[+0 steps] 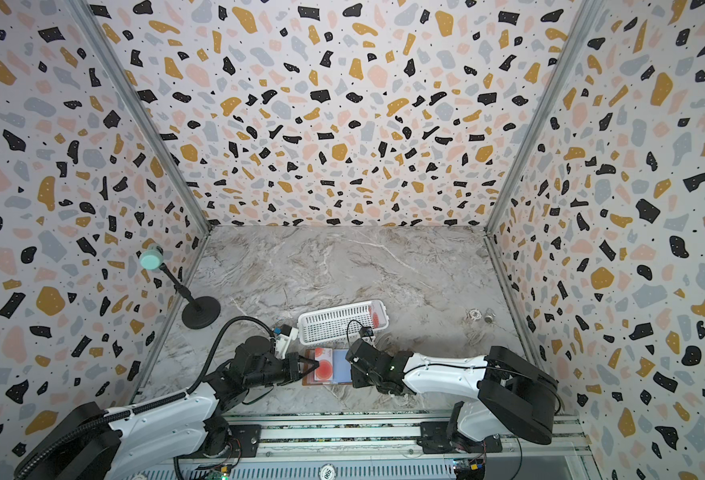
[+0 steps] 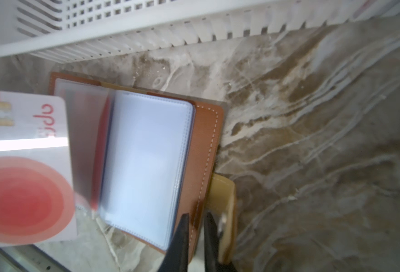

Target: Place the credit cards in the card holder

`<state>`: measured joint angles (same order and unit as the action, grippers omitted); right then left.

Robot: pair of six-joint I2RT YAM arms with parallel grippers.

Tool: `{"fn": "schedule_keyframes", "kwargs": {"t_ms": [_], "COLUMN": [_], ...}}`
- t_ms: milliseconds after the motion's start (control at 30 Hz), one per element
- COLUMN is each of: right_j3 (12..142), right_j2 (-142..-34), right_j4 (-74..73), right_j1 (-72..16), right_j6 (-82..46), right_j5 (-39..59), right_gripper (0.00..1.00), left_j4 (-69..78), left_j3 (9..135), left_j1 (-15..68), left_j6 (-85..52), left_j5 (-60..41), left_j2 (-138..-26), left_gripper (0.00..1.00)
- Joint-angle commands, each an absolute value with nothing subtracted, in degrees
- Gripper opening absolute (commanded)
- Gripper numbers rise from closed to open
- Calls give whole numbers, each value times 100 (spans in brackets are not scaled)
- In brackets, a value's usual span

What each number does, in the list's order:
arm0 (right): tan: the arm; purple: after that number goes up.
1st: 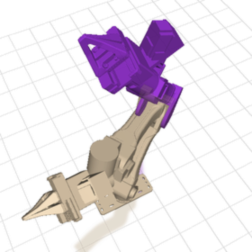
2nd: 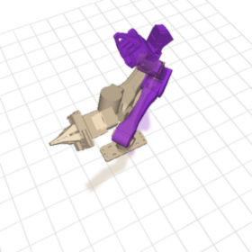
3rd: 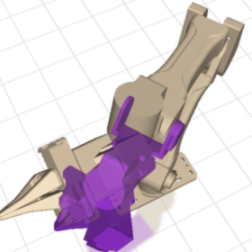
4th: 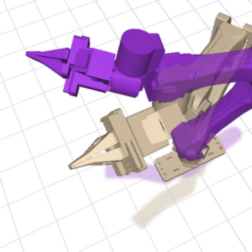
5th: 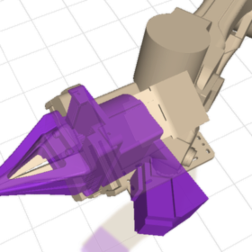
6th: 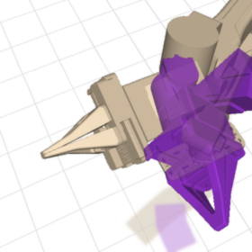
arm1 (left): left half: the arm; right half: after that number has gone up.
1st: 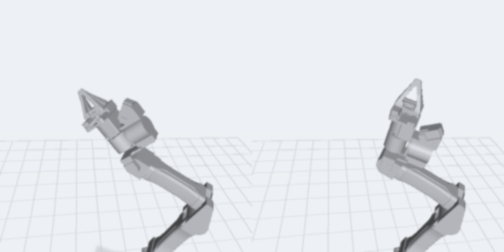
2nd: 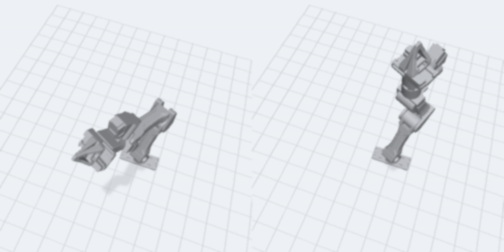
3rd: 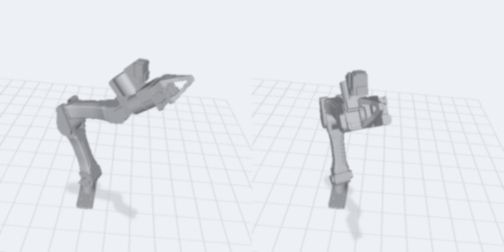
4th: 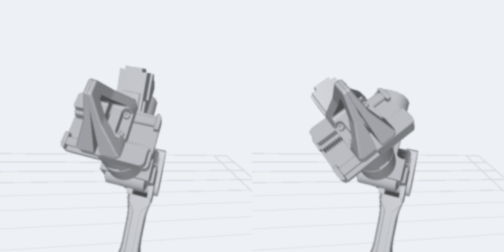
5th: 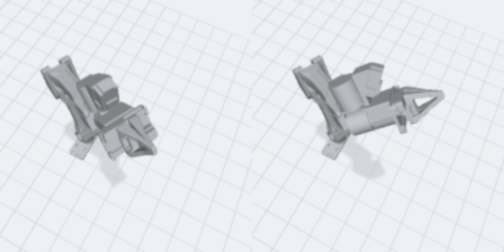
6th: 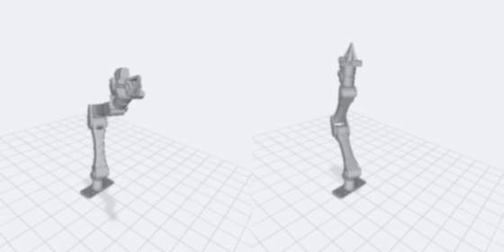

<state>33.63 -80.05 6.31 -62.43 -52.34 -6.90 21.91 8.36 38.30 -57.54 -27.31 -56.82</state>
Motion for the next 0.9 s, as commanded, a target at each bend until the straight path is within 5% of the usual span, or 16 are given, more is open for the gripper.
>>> {"fn": "schedule_keyframes", "kwargs": {"t_ms": [0,867], "right_j3": [3524,3047], "right_j2": [-8085,-7858], "right_j4": [546,20], "right_j1": [-6094,-6150], "right_j6": [-5080,-5084], "right_j5": [-706,-352], "right_gripper": [15,13], "left_j4": [1971,3261], "left_j3": [998,108], "left_j1": [3806,4277], "left_j6": [-5562,-7422], "left_j5": [-2550,-1526], "left_j2": [-5549,-4950], "left_gripper": [6,7]}}
